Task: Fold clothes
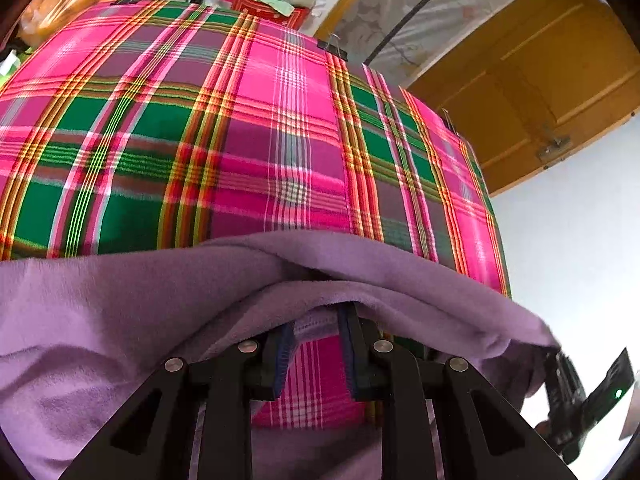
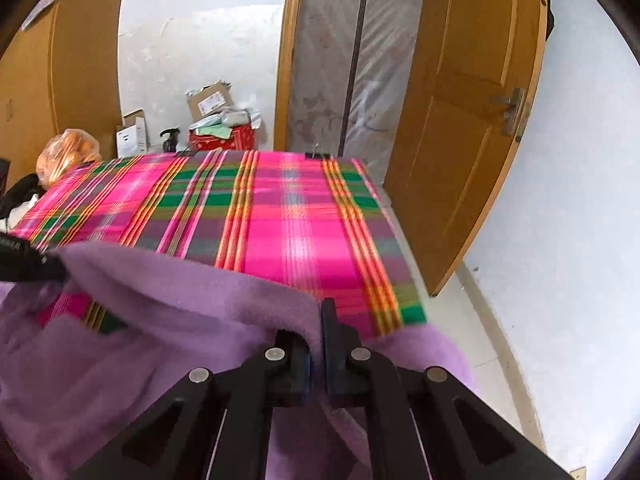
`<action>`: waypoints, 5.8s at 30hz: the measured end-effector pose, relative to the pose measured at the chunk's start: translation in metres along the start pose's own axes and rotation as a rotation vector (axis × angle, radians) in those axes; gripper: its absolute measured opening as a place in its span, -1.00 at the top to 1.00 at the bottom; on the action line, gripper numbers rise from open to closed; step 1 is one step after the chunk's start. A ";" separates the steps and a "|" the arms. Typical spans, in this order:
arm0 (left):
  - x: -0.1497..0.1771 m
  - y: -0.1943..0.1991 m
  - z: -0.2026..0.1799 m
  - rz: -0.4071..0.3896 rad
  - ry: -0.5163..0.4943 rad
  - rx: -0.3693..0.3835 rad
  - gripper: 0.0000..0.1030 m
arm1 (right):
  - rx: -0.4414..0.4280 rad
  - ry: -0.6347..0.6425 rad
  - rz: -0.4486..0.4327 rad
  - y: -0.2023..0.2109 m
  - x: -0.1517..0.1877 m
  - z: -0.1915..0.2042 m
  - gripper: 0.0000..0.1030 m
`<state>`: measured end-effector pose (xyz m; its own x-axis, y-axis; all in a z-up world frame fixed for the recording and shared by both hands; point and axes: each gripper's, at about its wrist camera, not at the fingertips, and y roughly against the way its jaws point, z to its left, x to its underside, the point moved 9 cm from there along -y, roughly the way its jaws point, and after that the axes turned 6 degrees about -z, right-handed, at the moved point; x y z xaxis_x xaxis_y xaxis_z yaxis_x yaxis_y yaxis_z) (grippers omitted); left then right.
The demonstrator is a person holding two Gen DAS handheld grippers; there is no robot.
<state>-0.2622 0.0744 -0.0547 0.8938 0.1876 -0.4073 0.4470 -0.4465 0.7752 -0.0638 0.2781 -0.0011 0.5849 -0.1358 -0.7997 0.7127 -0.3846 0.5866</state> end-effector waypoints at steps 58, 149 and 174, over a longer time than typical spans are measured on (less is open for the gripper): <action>0.183 0.219 0.219 -0.180 0.311 -0.138 0.57 | -0.395 -0.352 0.146 0.112 0.126 0.114 0.33; 0.197 0.278 0.261 -0.406 0.530 0.003 0.82 | -0.507 -0.425 -0.064 0.200 0.098 0.138 0.92; 0.250 0.290 0.279 -0.313 0.519 -0.066 0.78 | -0.380 -0.281 0.261 0.195 0.204 0.112 0.72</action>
<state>0.0810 -0.2519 -0.0661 0.6132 0.7106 -0.3450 0.6780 -0.2493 0.6915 0.1513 0.0730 -0.0644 0.6724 -0.4418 -0.5939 0.6777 0.0447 0.7340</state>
